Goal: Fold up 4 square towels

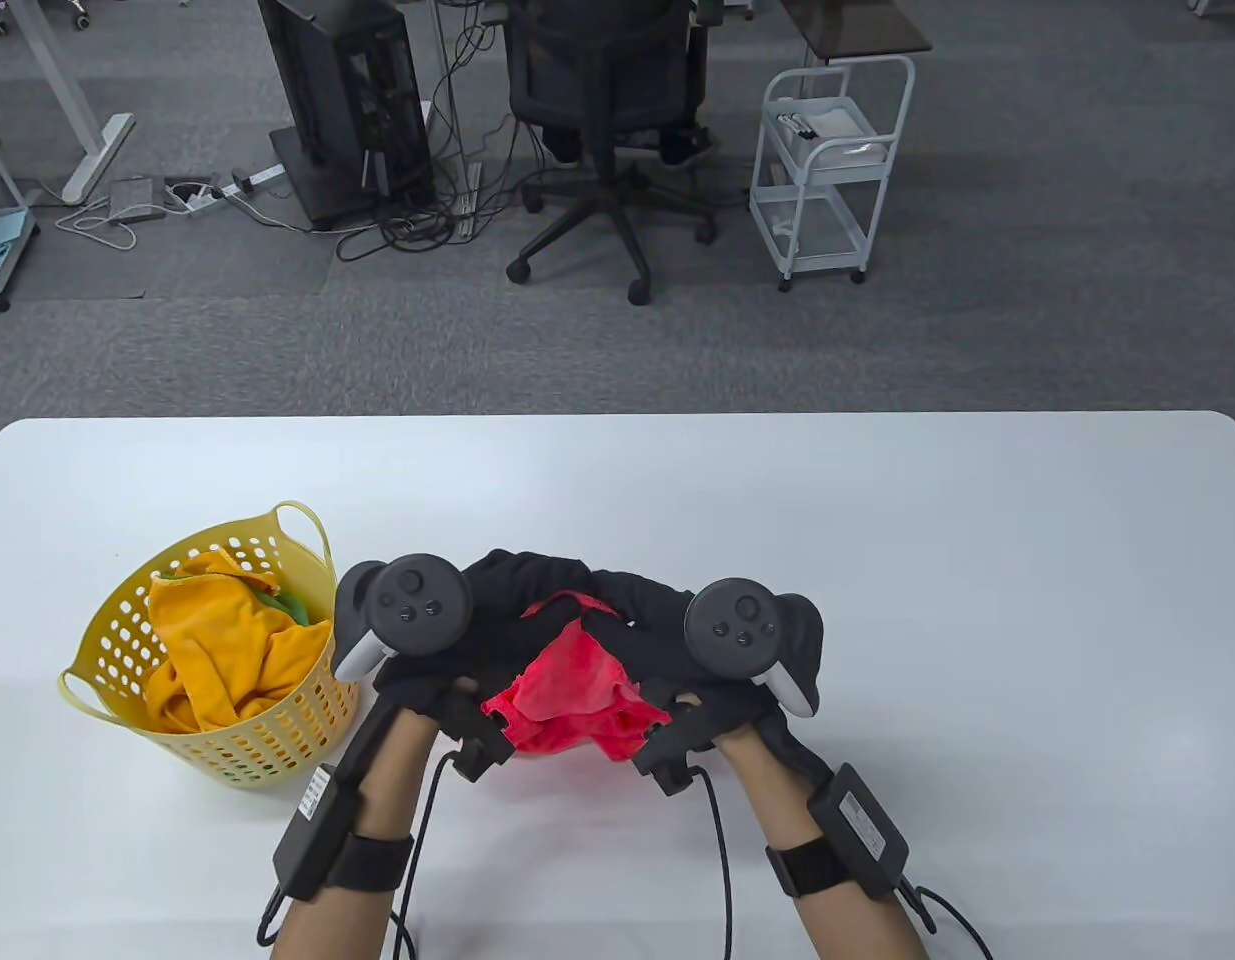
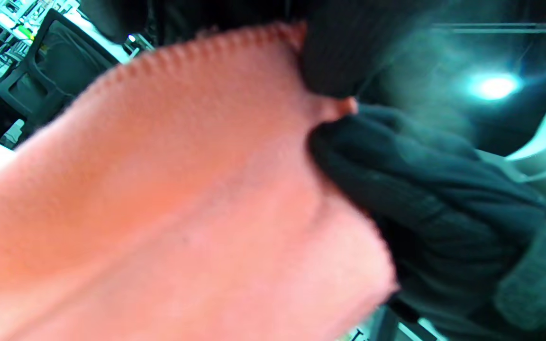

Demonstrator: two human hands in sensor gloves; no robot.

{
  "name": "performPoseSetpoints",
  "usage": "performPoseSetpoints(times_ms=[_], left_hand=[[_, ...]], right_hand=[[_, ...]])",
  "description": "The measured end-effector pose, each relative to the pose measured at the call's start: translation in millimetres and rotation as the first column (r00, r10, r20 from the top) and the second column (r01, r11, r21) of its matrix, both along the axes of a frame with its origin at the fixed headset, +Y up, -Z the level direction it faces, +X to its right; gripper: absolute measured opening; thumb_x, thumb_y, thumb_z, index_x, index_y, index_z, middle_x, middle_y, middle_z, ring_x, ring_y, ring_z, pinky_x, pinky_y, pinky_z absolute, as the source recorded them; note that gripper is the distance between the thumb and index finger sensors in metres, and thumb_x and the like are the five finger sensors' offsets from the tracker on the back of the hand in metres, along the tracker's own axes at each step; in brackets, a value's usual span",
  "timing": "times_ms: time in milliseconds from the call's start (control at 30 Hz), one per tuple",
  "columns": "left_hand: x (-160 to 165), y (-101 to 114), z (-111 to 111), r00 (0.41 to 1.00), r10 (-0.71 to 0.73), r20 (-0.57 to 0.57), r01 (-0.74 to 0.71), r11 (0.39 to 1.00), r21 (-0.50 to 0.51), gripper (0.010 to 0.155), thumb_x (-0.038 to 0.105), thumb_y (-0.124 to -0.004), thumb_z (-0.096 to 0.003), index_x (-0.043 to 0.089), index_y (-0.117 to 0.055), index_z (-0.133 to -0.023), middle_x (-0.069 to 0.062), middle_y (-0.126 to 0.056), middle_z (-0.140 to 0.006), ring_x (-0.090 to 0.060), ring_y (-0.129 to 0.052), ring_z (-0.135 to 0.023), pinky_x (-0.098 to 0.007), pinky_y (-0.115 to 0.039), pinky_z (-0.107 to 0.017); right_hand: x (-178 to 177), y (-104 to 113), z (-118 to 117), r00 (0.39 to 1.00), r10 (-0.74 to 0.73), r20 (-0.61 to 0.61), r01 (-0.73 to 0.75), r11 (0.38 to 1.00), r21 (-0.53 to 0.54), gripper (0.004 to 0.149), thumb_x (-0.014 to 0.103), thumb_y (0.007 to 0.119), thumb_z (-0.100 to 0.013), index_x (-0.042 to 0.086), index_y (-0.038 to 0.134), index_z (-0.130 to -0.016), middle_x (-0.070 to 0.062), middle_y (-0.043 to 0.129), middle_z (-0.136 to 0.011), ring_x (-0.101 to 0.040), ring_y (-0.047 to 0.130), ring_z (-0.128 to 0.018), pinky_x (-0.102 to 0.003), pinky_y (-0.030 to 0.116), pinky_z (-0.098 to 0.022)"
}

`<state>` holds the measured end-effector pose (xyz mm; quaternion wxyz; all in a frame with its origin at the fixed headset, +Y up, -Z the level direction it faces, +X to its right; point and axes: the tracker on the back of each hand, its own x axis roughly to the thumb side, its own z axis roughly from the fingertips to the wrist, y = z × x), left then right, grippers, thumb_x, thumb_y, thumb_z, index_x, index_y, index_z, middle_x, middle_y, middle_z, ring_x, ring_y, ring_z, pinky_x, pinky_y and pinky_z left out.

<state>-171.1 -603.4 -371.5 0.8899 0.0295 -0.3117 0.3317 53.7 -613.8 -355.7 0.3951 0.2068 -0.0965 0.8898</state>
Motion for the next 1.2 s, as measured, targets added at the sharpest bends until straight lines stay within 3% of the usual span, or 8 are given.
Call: performPoseSetpoints(times_ms=[133,233,400,567,767,1200], left_hand=[[4,-1,0,0.990,-0.105,0.090,0.107,0.994,-0.017,0.048,0.035,-0.078,-0.0602,0.028,-0.069,-0.107,-0.004,-0.087,-0.094,-0.037,-0.083,-0.087,-0.063,-0.055,-0.075],[10,-2,2,0.983,-0.164,0.082,0.162,0.986,0.033,0.054,0.037,-0.081,-0.0583,0.028,-0.065,-0.109,-0.002,-0.087,-0.093,-0.035,-0.084,-0.087,-0.063,-0.056,-0.076],[7,-3,1,0.997,-0.060,0.057,0.057,0.996,0.062,0.042,0.041,-0.078,-0.0587,0.030,-0.079,-0.099,0.000,-0.094,-0.084,-0.034,-0.090,-0.081,-0.061,-0.059,-0.074],[-3,-1,0,0.991,0.127,0.037,-0.127,0.992,-0.010,0.039,0.044,-0.077,-0.0589,0.029,-0.087,-0.093,-0.004,-0.094,-0.086,-0.037,-0.089,-0.081,-0.061,-0.060,-0.073],[-9,8,8,0.979,0.184,-0.089,-0.181,0.983,0.040,0.038,0.042,-0.078,-0.0593,0.027,-0.088,-0.092,-0.004,-0.094,-0.085,-0.038,-0.089,-0.081,-0.061,-0.060,-0.073],[-28,22,17,0.935,0.307,-0.180,-0.292,0.951,0.106,0.037,0.041,-0.080,-0.0592,0.025,-0.090,-0.092,-0.004,-0.096,-0.084,-0.038,-0.090,-0.080,-0.061,-0.060,-0.072]], right_hand=[[4,0,-3,0.999,0.012,0.032,-0.012,1.000,0.003,0.042,0.035,0.089,-0.057,0.002,0.088,-0.083,-0.009,0.105,-0.057,-0.011,0.104,-0.023,-0.025,0.085,-0.015],[8,-2,-4,1.000,0.008,0.021,-0.008,1.000,-0.004,0.044,0.040,0.086,-0.058,0.001,0.091,-0.078,-0.007,0.105,-0.049,-0.010,0.103,-0.020,-0.026,0.084,-0.013],[8,0,-2,0.999,0.044,-0.029,-0.043,0.999,0.033,0.044,0.041,0.082,-0.059,0.002,0.090,-0.078,-0.006,0.105,-0.050,-0.010,0.102,-0.020,-0.025,0.084,-0.014],[9,3,0,0.988,0.055,-0.146,-0.051,0.998,0.029,0.043,0.037,0.086,-0.059,0.005,0.085,-0.088,-0.007,0.104,-0.065,-0.011,0.102,-0.028,-0.024,0.083,-0.019],[4,1,4,0.962,0.239,-0.134,-0.239,0.971,0.014,0.044,0.033,0.090,-0.057,0.005,0.083,-0.091,-0.008,0.103,-0.070,-0.010,0.100,-0.029,-0.024,0.083,-0.020],[15,-36,6,0.923,0.384,-0.035,-0.385,0.922,-0.033,0.044,0.031,0.090,-0.057,0.004,0.083,-0.091,-0.010,0.103,-0.071,-0.010,0.100,-0.025,-0.024,0.083,-0.018]])
